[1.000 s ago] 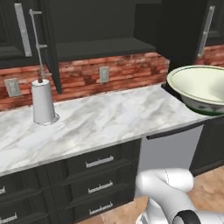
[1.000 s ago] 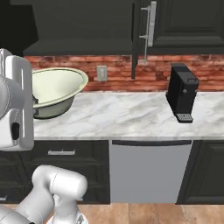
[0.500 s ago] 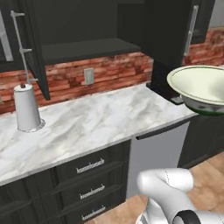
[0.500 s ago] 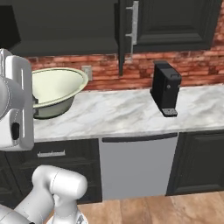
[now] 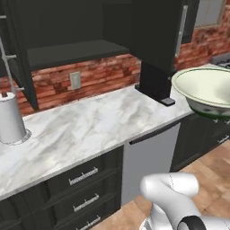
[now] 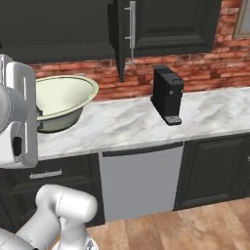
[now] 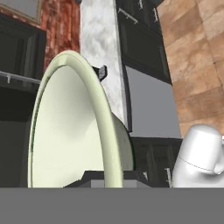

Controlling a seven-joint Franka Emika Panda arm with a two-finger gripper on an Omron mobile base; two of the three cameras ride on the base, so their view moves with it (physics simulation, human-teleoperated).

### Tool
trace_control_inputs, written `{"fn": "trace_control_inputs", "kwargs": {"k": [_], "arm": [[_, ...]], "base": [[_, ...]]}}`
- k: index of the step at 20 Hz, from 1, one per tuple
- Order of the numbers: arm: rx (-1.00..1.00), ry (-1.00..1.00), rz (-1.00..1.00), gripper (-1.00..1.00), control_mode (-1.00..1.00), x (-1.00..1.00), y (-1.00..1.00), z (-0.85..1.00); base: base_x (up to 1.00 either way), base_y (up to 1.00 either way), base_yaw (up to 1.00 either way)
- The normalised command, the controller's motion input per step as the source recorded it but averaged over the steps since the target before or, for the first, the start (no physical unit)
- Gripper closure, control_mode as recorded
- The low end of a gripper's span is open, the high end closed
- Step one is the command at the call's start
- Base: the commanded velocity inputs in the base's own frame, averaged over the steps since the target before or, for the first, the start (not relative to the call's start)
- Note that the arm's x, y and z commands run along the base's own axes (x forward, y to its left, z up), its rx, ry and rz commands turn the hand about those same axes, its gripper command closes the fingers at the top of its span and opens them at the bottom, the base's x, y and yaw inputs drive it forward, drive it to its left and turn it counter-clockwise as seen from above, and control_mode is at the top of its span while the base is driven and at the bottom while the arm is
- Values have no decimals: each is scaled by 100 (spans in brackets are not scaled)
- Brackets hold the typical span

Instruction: Move the bowls from the cabinet to the plates on the dining table.

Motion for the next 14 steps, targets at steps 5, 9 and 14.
{"fn": "trace_control_inputs", "kwargs": {"k": [5, 9, 14], "arm": [[0, 0, 0, 100, 100, 0, 0, 0], [0, 0, 0, 100, 100, 0, 0, 0], [0, 0, 0, 100, 100, 0, 0, 0]], "base": [[0, 0, -25], [0, 0, -25], [0, 0, -25]]}}
